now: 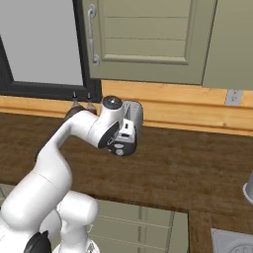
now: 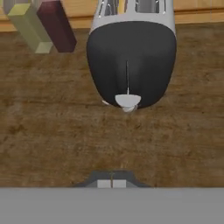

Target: Start the toaster. Once the lever pops up, take the bread to the plate on the dining counter.

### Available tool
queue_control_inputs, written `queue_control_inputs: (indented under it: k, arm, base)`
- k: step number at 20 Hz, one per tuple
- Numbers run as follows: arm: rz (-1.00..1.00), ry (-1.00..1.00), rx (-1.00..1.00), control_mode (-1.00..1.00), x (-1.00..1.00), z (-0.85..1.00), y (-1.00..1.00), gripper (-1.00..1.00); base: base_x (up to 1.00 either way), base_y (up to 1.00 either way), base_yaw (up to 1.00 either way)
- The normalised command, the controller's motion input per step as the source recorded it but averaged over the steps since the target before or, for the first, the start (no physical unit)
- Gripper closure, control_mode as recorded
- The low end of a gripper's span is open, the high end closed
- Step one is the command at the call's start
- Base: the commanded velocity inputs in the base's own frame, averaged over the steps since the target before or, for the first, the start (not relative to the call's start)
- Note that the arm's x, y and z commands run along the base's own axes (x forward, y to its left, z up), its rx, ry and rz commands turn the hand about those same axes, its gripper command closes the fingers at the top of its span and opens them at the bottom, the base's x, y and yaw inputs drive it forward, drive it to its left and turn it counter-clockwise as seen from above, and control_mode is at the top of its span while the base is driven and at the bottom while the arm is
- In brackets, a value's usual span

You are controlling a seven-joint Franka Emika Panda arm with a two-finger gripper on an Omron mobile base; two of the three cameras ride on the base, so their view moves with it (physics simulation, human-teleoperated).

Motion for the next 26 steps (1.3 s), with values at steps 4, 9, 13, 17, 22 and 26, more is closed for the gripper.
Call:
queue_control_inputs:
  k: [4, 9, 13, 17, 22, 26]
  arm:
    - [0.00, -0.28, 0.00, -1.00, 0.02, 0.50, 0.12, 1.00]
    - [0.00, -0.31, 0.00, -1.00, 0.28, 0.46, 0.25, 1.00]
    - [0.00, -0.18, 0.00, -1.00, 0.46, 0.41, 0.18, 1.00]
    - [0.00, -0.02, 0.00, -1.00, 0.60, 0.43, 0.08, -1.00]
    - [0.00, 0.07, -0.01, -1.00, 0.31, 0.29, 0.08, -1.00]
    - [0.00, 0.13, 0.00, -1.00, 0.01, 0.04, 0.02, -1.00]
  base:
    - [0.00, 0.00, 0.00]
    - [0.00, 0.00, 0.00]
    - [0.00, 0.00, 0.00]
    - [0.00, 0.00, 0.00]
    - [0.00, 0.00, 0.00]
    - [0.00, 0.00, 0.00]
